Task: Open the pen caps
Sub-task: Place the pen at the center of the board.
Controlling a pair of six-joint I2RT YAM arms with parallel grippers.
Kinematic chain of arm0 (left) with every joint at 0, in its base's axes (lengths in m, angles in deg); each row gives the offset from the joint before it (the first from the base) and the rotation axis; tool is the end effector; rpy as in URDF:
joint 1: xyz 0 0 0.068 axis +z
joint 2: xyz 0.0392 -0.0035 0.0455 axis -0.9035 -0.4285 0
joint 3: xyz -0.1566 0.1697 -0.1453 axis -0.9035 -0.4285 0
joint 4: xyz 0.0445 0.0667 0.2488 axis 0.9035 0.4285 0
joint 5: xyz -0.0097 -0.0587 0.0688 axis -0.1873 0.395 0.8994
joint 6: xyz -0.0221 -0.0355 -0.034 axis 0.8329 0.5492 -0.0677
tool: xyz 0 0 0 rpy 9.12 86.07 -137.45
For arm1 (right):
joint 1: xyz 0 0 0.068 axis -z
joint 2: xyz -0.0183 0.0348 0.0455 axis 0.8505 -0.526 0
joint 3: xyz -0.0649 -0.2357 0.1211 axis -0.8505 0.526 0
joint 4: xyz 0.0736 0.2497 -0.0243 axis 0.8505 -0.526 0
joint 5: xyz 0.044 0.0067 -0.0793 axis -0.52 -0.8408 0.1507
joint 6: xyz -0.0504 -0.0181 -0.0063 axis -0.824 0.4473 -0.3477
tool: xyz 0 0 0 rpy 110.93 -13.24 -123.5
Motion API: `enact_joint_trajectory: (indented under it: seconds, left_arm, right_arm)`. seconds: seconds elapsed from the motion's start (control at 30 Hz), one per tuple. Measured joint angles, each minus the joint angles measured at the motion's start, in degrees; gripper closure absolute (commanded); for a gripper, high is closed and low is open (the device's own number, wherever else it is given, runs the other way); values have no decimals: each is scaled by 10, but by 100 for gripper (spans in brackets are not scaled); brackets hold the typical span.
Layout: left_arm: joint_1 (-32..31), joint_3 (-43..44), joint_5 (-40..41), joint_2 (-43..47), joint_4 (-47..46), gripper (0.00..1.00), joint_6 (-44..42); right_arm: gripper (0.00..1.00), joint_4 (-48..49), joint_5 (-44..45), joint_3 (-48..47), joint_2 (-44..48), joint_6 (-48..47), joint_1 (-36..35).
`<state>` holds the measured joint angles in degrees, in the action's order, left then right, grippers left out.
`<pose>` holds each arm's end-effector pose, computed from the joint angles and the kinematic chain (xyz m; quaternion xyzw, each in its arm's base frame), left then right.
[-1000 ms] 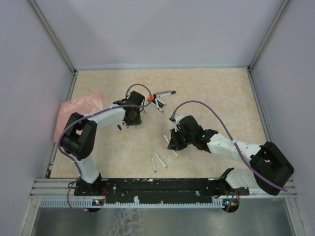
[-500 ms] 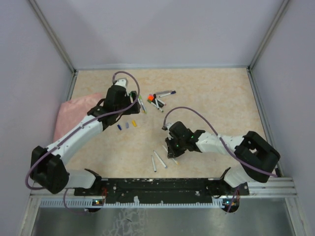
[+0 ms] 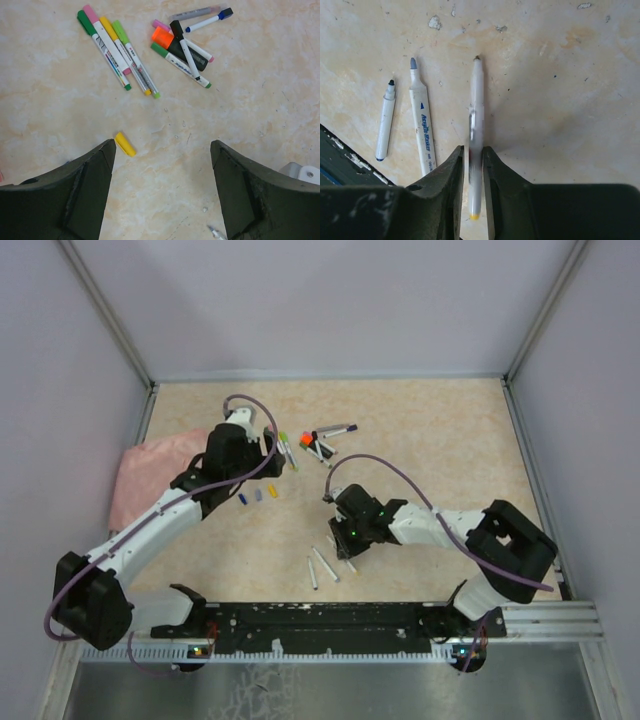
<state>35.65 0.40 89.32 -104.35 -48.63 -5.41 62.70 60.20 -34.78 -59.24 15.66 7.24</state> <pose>0.2478 -0.1314 0.2895 0.0341 0.8613 -0.1505 0.4841 0.1695 0.2184 0.1560 -0.2731 0.9245 0.2117 0.1610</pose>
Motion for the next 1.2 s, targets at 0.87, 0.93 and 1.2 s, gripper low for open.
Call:
enact_joint_trajectory:
  seconds: [0.87, 0.93, 1.2]
  left_arm:
    - [3, -12, -28, -2, -9, 18, 2]
    - [4, -12, -28, -2, -9, 18, 3]
    - [25, -12, -38, -15, -14, 18, 14]
  right_arm:
    - [62, -22, 39, -24, 29, -16, -2]
    - [62, -18, 44, -29, 37, -22, -2]
    - [61, 42, 43, -42, 64, -40, 30]
